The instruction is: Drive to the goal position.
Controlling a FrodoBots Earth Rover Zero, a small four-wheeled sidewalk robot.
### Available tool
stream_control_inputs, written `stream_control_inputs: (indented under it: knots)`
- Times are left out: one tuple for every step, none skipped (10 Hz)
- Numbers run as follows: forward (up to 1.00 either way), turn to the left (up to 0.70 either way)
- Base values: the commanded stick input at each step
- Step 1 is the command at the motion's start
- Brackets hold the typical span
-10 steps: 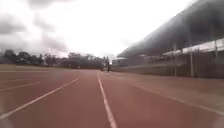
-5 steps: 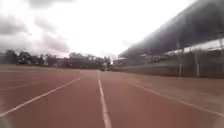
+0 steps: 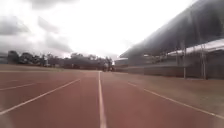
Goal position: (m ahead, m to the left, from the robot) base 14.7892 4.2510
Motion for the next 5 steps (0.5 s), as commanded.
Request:
stream_control_inputs:
  knots:
    - [0.85, 0.18]
    - [0.85, 0.14]
    - [0.85, 0.11]
    - [0.85, 0.08]
    - [0.85, 0.05]
